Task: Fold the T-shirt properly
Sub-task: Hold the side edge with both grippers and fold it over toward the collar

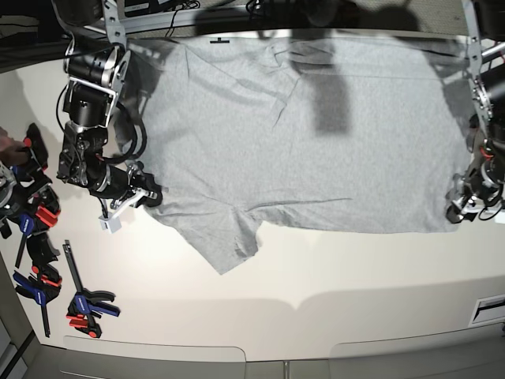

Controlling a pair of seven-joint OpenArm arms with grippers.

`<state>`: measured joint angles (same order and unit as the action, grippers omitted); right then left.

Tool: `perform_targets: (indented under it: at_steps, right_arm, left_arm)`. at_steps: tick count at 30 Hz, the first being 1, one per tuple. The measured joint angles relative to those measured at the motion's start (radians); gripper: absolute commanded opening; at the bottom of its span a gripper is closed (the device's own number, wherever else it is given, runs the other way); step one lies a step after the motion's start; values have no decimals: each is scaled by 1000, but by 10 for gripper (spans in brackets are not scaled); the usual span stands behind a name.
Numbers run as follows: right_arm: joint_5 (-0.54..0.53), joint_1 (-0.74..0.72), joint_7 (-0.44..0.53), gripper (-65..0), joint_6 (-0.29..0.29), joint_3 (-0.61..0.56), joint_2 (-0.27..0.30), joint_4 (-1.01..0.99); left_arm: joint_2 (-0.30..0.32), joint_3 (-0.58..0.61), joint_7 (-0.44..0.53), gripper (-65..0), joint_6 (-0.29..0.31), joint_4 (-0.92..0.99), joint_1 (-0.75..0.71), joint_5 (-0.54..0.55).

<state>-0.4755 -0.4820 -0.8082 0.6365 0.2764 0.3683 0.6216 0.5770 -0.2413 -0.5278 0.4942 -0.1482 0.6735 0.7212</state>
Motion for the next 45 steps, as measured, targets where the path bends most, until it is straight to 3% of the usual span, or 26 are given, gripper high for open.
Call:
perform_targets:
  at_steps: [4, 6, 8, 9, 15, 18, 20, 25, 30, 36, 41, 45]
  right_arm:
    - [0, 0, 0, -650, 0, 0, 0, 0]
    - [0, 0, 0, -650, 0, 0, 0, 0]
    - [0, 1, 0, -650, 0, 0, 0, 0]
    - [0, 0, 0, -650, 0, 0, 0, 0]
    - [-40, 3, -21, -650, -3, 0, 2, 8]
    - [-121, 15, -149, -650, 46, -2, 3, 53]
    - [-179, 24, -225, -650, 48, -4, -3, 100]
    - [-315, 75, -394, -650, 54, 10, -3, 305]
    - [-343, 218, -529, -650, 56, 153, -8, 560]
    - [-497, 360, -565, -650, 56, 325, -5, 723]
    - [-550, 490, -599, -650, 56, 402, -13, 729]
    - [-552, 552, -597, -650, 56, 453, -15, 730]
  left_arm:
    - [-26, 0, 12, -348, 4, 0, 11, -34]
    - [-29, 0, 27, -443, 0, -2, 16, -61]
    - [-31, 0, 33, -616, -5, -8, 13, -62]
    - [-29, 0, 35, -650, -11, -13, 10, -68]
    - [-8, 4, 10, -650, 50, -64, 2, -26]
    - [14, 4, -69, -650, 141, -98, 2, 43]
    - [27, 4, -137, -650, 187, -126, 0, 106]
    - [74, 4, -289, -650, 192, -229, -71, 261]
    - [162, 5, -367, -650, 191, -314, -192, 348]
    - [216, 6, -508, -650, 198, -363, -272, 488]
    - [261, 6, -642, -650, 198, -364, -350, 601]
    - [274, 6, -676, -650, 199, -365, -411, 645]
